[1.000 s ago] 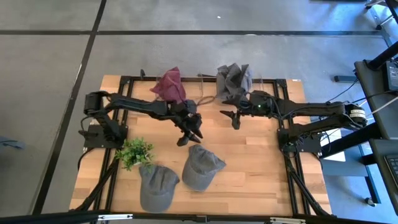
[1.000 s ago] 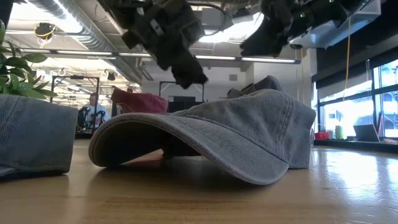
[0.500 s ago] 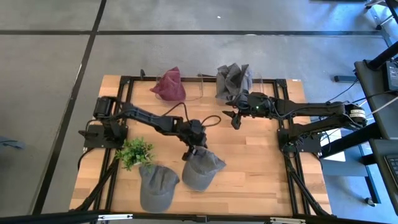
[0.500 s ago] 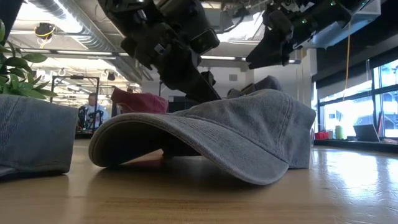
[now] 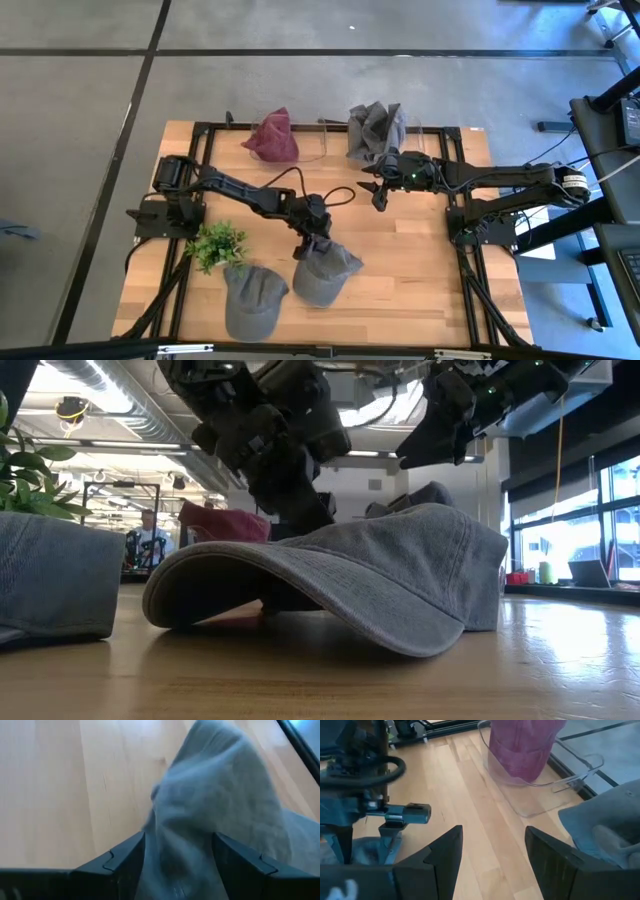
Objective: Pick & Place hat
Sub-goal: Put the gray cap into the right transparent bin
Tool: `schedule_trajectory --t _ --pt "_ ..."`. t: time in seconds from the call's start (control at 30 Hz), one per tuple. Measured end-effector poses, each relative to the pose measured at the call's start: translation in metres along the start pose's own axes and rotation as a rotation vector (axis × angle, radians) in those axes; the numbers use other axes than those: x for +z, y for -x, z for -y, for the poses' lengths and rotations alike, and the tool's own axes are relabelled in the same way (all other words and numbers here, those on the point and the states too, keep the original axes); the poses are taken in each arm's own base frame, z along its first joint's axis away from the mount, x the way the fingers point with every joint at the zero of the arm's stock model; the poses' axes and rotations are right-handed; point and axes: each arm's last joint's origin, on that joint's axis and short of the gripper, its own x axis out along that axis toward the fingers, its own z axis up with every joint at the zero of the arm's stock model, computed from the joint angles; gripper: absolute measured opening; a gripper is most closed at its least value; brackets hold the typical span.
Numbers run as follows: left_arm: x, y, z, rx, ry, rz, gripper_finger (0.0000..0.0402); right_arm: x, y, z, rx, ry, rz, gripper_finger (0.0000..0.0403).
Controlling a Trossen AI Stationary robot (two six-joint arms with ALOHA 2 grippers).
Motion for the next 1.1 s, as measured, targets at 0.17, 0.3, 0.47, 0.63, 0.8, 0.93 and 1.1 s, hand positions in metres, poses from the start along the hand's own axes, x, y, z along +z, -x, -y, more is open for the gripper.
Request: schedule_trajectory --t 0.17,0.3,0.47,0.63,0.8,0.93,1.1 --pt "-0.003 -0.003 -0.003 -0.004 0.078 -0.014 0.0224 -0.001 0.0 0.0 -0.001 0.004 -0.012 0.0216" --pt "-0.003 -0.001 -0.008 0.016 0.082 -0.008 0.0223 -0.004 0.0 0.0 -0.005 0.009 -0.037 0.0216" --pt "-0.003 0.0 -0.011 0.051 0.082 -0.014 0.0202 -0.004 0.0 0.0 -0.005 0.011 -0.042 0.0216" --pt "-0.004 0.0 -0.011 0.054 0.091 -0.014 0.0149 -0.004 0.0 0.0 -0.005 0.01 -0.042 0.0216" --pt "-0.004 0.0 -0.011 0.065 0.098 -0.014 0.0096 -0.004 0.0 0.0 -0.005 0.008 -0.042 0.0216" --pt "-0.004 0.0 -0.012 0.072 0.101 -0.013 0.0048 -0.004 0.0 0.0 0.005 -0.047 -0.044 0.0216" --pt "-0.002 0.004 -0.017 0.089 0.102 -0.002 0.0008 -0.004 0.0 0.0 0.012 -0.199 -0.044 0.0216"
